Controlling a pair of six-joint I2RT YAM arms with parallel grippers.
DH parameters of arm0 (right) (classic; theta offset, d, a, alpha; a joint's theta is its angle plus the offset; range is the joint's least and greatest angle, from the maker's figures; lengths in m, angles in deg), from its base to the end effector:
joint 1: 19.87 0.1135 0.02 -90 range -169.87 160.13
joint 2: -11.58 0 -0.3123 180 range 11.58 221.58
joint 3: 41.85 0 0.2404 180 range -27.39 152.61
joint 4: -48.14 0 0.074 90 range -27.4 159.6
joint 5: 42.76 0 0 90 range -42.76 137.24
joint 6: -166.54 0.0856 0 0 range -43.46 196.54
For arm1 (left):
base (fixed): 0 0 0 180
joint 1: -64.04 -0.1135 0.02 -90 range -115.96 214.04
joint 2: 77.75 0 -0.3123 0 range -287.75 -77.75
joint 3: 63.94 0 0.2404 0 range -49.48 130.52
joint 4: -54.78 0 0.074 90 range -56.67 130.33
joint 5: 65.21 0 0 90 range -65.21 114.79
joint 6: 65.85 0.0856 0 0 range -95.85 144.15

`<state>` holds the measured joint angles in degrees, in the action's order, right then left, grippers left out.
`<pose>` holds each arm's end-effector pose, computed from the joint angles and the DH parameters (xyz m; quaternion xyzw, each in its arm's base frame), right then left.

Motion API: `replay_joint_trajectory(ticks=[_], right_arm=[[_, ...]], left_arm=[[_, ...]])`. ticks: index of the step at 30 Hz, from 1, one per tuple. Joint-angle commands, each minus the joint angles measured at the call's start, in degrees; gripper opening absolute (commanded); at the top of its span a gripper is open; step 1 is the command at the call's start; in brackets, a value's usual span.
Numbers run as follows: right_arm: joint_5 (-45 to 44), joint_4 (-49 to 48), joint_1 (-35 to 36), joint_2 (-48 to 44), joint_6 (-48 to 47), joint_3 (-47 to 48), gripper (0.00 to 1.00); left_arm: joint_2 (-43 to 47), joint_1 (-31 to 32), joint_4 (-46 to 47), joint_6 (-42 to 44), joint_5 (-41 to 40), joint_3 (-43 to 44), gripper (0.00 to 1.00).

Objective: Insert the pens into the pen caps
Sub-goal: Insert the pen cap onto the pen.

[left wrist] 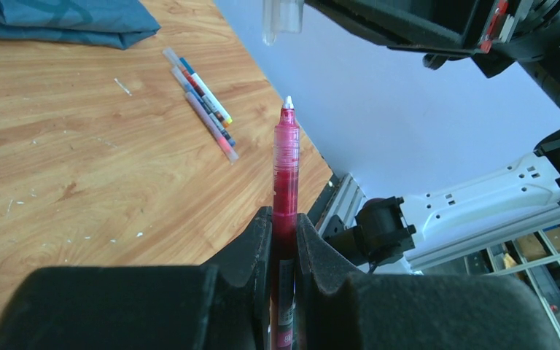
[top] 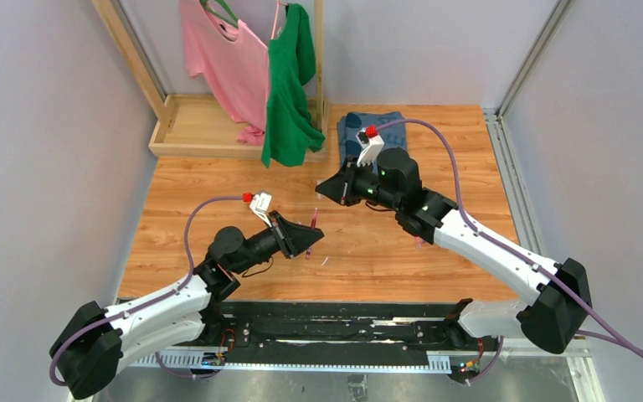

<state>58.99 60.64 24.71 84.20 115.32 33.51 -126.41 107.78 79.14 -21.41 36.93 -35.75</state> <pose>0.2174 0.2387 0.3963 -0.1044 0.7564 0.4847 0.4267 0.1293 -0.1487 0.2746 0.0665 0.6800 -0.5620 0.4662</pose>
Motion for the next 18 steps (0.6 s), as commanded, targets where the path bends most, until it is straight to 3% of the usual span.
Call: replay_joint_trajectory(ticks=[1, 18], right_arm=[[3.21, -3.42, -0.63, -1.25, 1.14, -1.26, 0.00], [5.64, -3.23, -0.61, -2.57, 1.56, -3.42, 0.01]], left_arm=[[-0.31, 0.46, 1.45, -0.52, 0.23, 2.40, 0.00], [-0.80, 0.46, 1.42, -1.06, -0.83, 3.00, 0.00]])
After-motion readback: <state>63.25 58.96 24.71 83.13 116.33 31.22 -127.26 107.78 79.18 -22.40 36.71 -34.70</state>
